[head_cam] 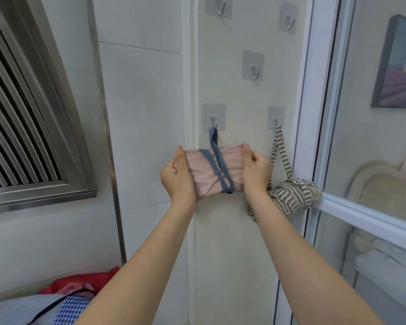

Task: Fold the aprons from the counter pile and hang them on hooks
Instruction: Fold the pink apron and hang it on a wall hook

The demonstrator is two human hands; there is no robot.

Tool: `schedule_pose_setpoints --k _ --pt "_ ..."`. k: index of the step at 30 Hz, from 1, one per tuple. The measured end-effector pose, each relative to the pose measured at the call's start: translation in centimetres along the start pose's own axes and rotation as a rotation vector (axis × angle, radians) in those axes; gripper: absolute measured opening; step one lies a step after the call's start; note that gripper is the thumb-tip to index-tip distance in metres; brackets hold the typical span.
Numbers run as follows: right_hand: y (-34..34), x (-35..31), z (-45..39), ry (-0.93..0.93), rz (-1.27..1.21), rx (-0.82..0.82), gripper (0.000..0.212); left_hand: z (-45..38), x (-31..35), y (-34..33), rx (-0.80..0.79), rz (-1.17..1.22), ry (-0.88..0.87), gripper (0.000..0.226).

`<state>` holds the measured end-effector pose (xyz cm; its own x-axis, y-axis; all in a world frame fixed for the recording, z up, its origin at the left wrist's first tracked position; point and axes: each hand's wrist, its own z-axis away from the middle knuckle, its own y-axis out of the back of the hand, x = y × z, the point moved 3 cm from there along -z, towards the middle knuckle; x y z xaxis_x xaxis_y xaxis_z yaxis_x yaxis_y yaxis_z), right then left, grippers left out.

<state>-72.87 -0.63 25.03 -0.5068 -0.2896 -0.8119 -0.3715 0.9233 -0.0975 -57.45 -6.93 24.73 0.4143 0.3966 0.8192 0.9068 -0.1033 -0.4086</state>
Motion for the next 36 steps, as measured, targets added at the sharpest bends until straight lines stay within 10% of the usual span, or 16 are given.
schedule_pose_setpoints --k 6,10,16,22,28,33,36 --pt "1.0 1.0 0.9 -0.241 0.292 -0.3 0.056 -0.6 0.5 1.3 -0.079 -0.087 -0.12 0.05" --pt "1.9 1.5 2.1 -0.532 -0.161 -0.587 0.06 -0.6 -0.6 1.5 -0.218 -0.161 0.003 0.025" --pt "1.4 0.0 1.0 0.008 -0.132 -0.3 0.028 1.1 0.2 1.4 -0.139 -0.227 -0.071 0.018" --pt "0.2 0.9 2.1 -0.217 -0.426 0.114 0.042 1.0 1.3 0.3 -0.055 -0.221 -0.159 0.051" --pt "0.7 1.7 1.5 -0.127 -0.241 -0.2 0.042 -1.4 0.5 2.5 -0.382 -0.58 -0.038 0.04" --pt "0.7 1.8 1.8 -0.008 0.013 -0.228 0.045 0.5 -1.9 4.7 -0.744 -0.391 0.466 0.045" --pt "0.5 1.9 1.9 0.047 0.179 -0.172 0.038 0.4 -1.4 4.7 -0.719 -0.421 0.258 0.034"
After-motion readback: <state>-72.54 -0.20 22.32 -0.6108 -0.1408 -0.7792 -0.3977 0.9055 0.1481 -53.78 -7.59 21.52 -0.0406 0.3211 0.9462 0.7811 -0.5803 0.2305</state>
